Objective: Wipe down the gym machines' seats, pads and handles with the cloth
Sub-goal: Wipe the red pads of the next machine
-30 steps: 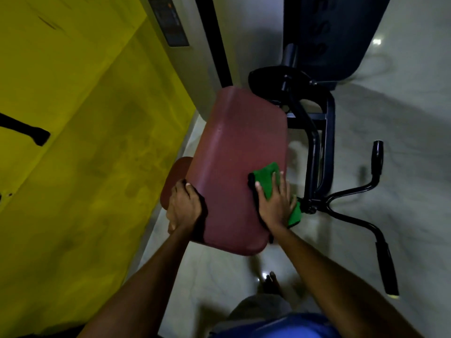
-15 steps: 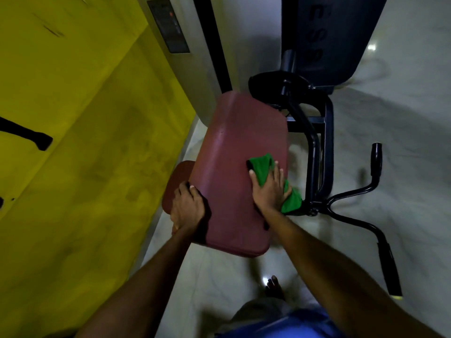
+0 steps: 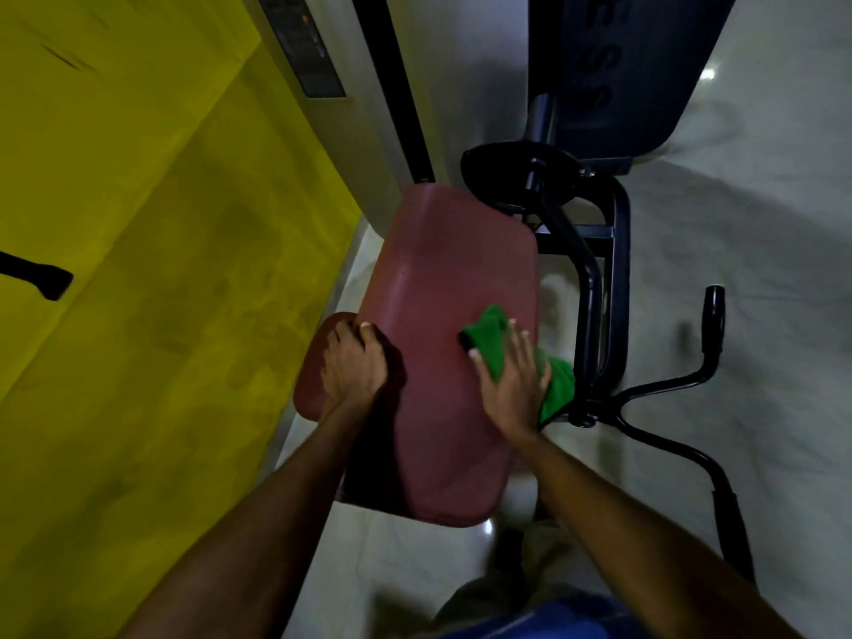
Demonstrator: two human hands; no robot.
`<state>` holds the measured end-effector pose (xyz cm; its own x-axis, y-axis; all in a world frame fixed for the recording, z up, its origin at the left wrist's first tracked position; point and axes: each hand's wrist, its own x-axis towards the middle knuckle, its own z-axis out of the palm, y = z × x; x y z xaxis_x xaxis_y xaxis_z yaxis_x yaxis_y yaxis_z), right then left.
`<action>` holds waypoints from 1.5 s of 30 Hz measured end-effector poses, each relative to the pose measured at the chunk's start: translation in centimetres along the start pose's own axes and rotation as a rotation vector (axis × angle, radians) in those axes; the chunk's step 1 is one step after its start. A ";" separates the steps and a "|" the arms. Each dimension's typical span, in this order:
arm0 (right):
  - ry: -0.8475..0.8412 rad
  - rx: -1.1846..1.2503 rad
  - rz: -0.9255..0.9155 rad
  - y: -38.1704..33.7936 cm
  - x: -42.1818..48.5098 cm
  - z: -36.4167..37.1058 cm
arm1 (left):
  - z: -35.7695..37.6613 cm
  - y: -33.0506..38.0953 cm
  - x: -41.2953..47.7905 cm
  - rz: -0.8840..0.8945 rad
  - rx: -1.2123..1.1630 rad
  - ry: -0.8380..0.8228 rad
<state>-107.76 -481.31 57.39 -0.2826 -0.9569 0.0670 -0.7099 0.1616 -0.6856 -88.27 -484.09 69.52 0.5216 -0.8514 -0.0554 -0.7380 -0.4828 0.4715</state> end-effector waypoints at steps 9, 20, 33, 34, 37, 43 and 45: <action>-0.011 0.070 -0.215 -5.5 -1.7 1.2 | 1.8 1.4 -0.3 -0.013 0.193 0.094; 0.065 0.126 0.246 -5.9 8.4 1.4 | 1.9 1.7 -0.3 -0.031 0.233 0.119; 0.023 0.062 -0.008 -1.7 8.8 1.0 | 1.5 2.1 -0.5 -0.033 0.254 0.104; 0.040 0.073 0.081 -1.9 10.0 0.8 | 1.6 2.1 -0.6 -0.031 0.253 0.102; 0.061 0.094 0.128 -3.5 10.2 1.3 | 1.7 2.2 -0.7 -0.034 0.247 0.090; -0.064 0.057 -0.433 -0.1 3.1 0.4 | 1.0 1.9 -0.2 -0.038 0.197 0.025; -0.088 0.039 -0.398 1.8 5.0 -0.1 | 0.8 2.2 0.5 -0.068 0.159 0.010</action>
<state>-110.53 -485.73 56.59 0.0662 -0.9601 0.2718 -0.7270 -0.2330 -0.6459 -89.97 -485.76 69.87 0.5762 -0.8140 -0.0729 -0.7591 -0.5661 0.3214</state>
